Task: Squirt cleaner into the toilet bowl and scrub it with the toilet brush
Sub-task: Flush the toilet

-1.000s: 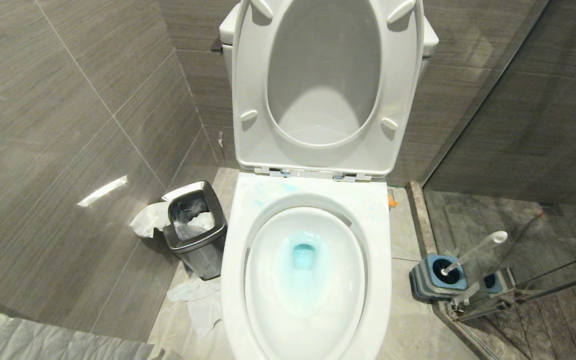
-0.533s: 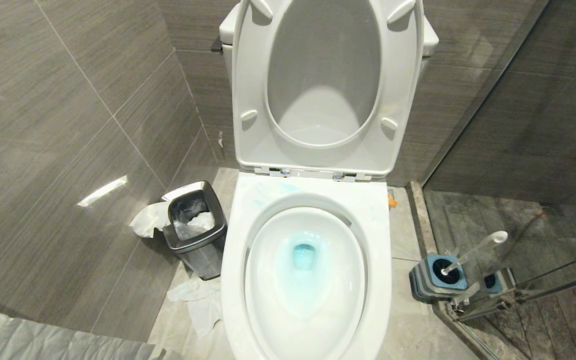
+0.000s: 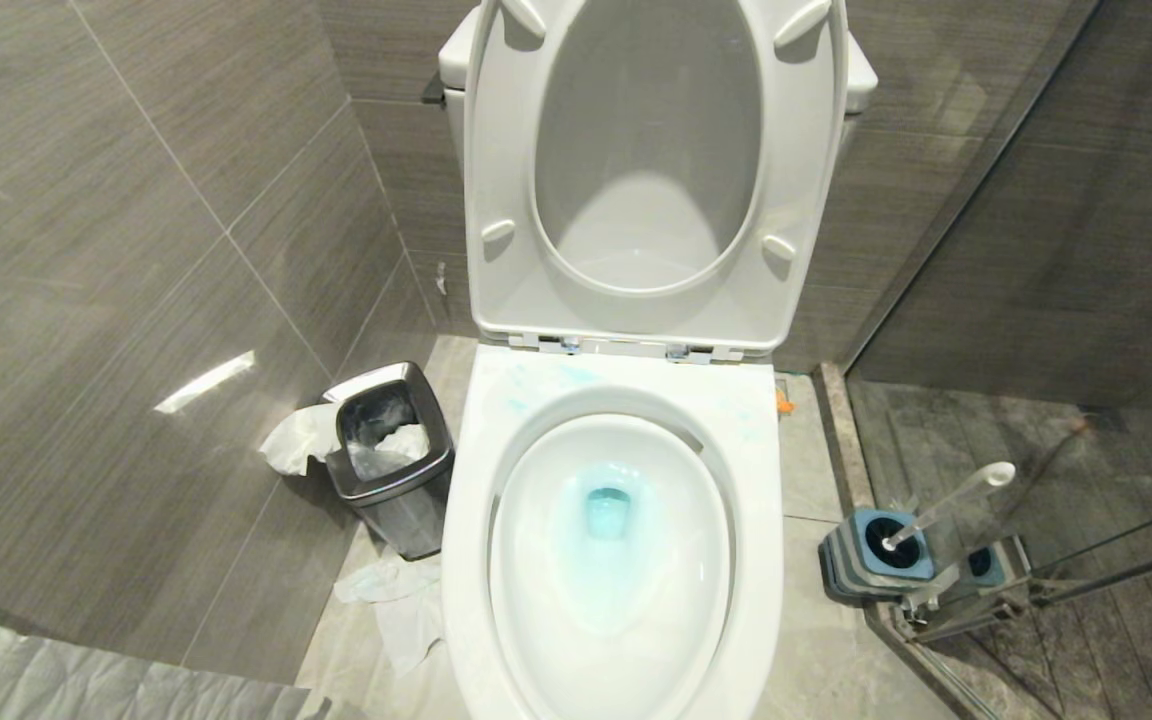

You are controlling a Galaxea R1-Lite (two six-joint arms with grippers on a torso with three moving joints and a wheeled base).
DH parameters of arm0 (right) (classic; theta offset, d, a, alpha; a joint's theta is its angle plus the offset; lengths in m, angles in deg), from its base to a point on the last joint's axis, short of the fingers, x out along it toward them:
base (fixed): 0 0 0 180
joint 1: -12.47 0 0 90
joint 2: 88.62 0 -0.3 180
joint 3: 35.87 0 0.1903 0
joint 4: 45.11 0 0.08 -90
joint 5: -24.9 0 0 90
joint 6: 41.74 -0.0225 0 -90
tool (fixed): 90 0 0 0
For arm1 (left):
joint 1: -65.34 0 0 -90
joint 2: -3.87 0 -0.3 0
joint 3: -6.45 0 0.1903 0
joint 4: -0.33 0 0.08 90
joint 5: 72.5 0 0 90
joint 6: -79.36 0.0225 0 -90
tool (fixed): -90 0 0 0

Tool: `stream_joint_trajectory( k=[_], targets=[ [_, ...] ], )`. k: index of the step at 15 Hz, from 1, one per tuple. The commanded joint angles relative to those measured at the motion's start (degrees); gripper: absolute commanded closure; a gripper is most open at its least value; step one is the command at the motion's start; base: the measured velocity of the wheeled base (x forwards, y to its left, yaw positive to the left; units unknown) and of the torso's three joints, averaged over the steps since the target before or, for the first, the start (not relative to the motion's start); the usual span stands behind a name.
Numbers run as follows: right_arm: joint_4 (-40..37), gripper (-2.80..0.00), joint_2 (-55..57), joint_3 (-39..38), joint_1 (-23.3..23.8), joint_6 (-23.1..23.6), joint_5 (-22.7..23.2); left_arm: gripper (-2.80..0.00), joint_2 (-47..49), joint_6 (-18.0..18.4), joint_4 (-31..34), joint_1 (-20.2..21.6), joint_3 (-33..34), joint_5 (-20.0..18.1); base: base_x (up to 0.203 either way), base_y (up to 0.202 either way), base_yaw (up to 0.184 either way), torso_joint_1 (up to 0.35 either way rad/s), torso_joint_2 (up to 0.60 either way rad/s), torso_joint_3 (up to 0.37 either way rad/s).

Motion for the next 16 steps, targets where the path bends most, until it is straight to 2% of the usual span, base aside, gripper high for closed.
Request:
stream_joint_trajectory(
  k=[1,10,13,14,16],
  targets=[
    [0.0,0.00,0.1,0.0,0.0,-0.4,-0.1,0.00,0.0,0.0,0.0,-0.1,0.1,0.0,0.000,0.000,0.000,0.000,0.00,0.000],
    [0.0,0.00,0.1,0.1,0.0,-0.9,-0.2,0.00,0.0,0.5,0.0,0.0,0.0,0.0,0.000,0.000,0.000,0.000,0.00,0.000],
    [0.0,0.00,0.1,0.0,0.0,-0.9,-0.2,0.00,0.0,1.7,-0.1,0.0,-1.0,-0.6,0.000,0.000,0.000,0.000,0.00,0.000],
    [0.0,0.00,0.1,0.0,0.0,-0.9,-0.2,0.00,0.0,2.1,0.0,0.0,-2.9,-1.6,0.000,0.000,0.000,0.000,0.00,0.000],
    [0.0,0.00,0.1,0.0,0.0,-0.9,-0.2,0.00,0.0,4.2,0.1,-0.1,-6.1,-6.6,0.000,0.000,0.000,0.000,0.00,0.000]
  ],
)
